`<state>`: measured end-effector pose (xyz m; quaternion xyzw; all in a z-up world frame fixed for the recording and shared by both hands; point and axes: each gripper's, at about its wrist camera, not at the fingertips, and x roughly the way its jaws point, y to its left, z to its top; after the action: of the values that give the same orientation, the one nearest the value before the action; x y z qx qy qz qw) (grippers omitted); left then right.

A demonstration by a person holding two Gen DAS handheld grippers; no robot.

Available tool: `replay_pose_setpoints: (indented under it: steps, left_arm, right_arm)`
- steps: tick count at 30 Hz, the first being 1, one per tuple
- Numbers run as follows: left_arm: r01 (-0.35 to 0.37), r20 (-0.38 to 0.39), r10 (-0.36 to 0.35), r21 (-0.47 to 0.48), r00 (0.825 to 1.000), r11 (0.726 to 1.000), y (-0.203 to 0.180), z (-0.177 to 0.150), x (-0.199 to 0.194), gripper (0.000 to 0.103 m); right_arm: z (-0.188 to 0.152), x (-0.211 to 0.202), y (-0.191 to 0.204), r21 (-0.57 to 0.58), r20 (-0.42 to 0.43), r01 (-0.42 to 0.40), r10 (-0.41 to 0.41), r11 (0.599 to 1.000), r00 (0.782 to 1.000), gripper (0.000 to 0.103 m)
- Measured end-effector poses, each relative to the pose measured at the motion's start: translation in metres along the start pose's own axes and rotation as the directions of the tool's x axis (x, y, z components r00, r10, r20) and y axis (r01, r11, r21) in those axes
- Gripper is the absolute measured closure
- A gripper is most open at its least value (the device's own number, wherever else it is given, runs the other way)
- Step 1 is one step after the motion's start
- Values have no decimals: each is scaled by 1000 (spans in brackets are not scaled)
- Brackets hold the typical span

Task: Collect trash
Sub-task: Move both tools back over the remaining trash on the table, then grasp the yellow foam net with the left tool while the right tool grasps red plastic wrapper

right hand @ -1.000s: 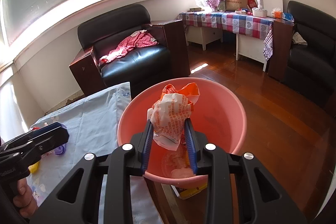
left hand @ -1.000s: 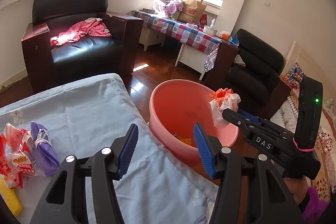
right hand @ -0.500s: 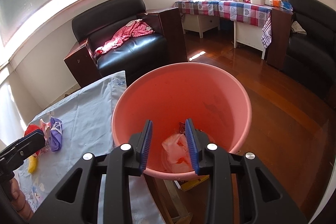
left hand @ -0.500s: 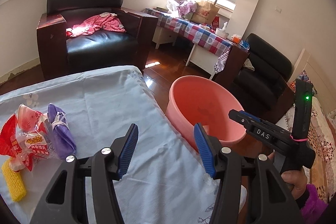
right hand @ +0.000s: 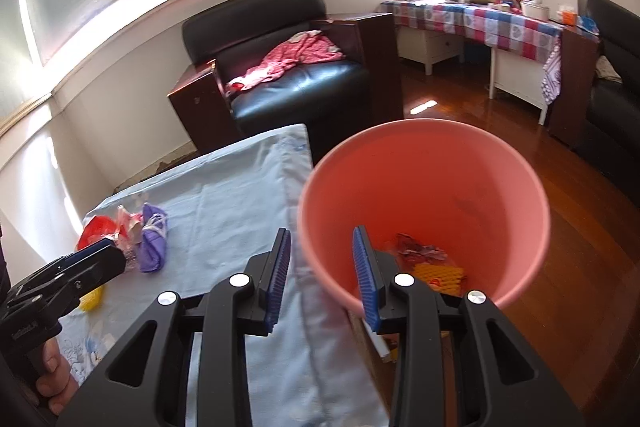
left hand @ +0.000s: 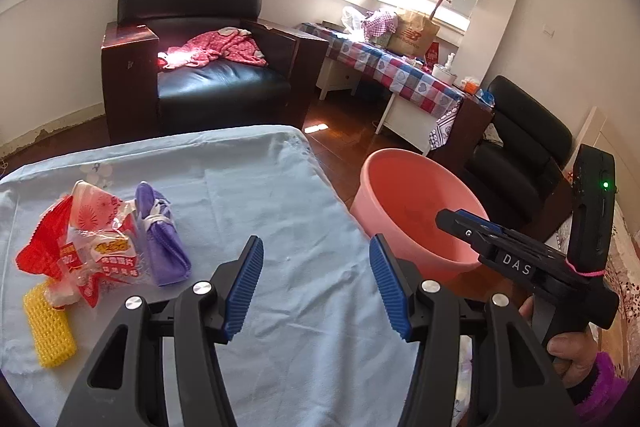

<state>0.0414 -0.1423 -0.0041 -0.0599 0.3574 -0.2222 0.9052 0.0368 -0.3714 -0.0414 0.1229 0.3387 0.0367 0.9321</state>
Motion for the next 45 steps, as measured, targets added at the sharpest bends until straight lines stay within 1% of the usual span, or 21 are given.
replay_pose_setpoints:
  steps: [3, 10, 15, 18, 22, 24, 28, 30, 32, 35, 37, 40, 42, 44, 45]
  left_arm:
    - [-26, 12, 26, -22, 1000, 999, 12, -2, -8, 48]
    - [-84, 35, 87, -72, 996, 994, 44, -9, -29, 48]
    - [-127, 45, 133, -118, 990, 985, 71, -17, -44, 48]
    - [-160, 45, 168, -150, 985, 976, 89, -25, -54, 48]
    - [-235, 38, 245, -177, 969, 956, 117, -40, -68, 48]
    - [-265, 23, 275, -201, 961, 943, 131, -47, -73, 48]
    - [-326, -21, 333, -280, 943, 903, 161, -58, -79, 49]
    - [-361, -49, 364, -299, 930, 883, 173, -62, -79, 49]
    - [-394, -81, 388, -296, 918, 870, 181, -67, -74, 49]
    - [-421, -117, 405, -280, 907, 863, 187, -72, -65, 49]
    - [-444, -132, 423, -254, 896, 860, 187, -75, -59, 49]
    - [-459, -173, 428, -230, 887, 858, 186, -79, -47, 49]
    - [-453, -207, 410, -243, 888, 858, 191, -80, -41, 49]
    - [-448, -209, 403, -255, 891, 857, 193, -81, -41, 51]
    - [-442, -207, 398, -259, 894, 859, 194, -82, -42, 56]
  right_arm:
    - [-2, 3, 16, -25, -13, -32, 32, 999, 999, 70]
    - [-6, 10, 50, -73, -48, -81, 78, 994, 996, 70]
    - [-9, 15, 66, -84, -67, -111, 106, 990, 992, 70]
    - [-11, 20, 74, -80, -90, -133, 125, 988, 988, 70]
    - [-13, 25, 88, -105, -104, -154, 143, 982, 984, 70]
    - [-15, 28, 96, -116, -110, -166, 153, 979, 982, 70]
    - [-19, 33, 109, -132, -132, -191, 174, 973, 976, 70]
    - [-21, 36, 116, -146, -144, -202, 181, 968, 973, 70]
    - [-24, 38, 122, -161, -156, -213, 189, 964, 970, 70]
    - [-26, 39, 130, -177, -166, -228, 199, 957, 966, 70]
    - [-26, 38, 134, -187, -170, -237, 206, 953, 964, 70]
    - [-27, 39, 141, -201, -181, -256, 221, 945, 958, 70]
    - [-26, 40, 146, -209, -188, -274, 236, 939, 953, 70]
    - [-25, 42, 153, -217, -203, -303, 261, 928, 944, 70]
    - [-25, 43, 156, -221, -211, -317, 273, 922, 939, 70]
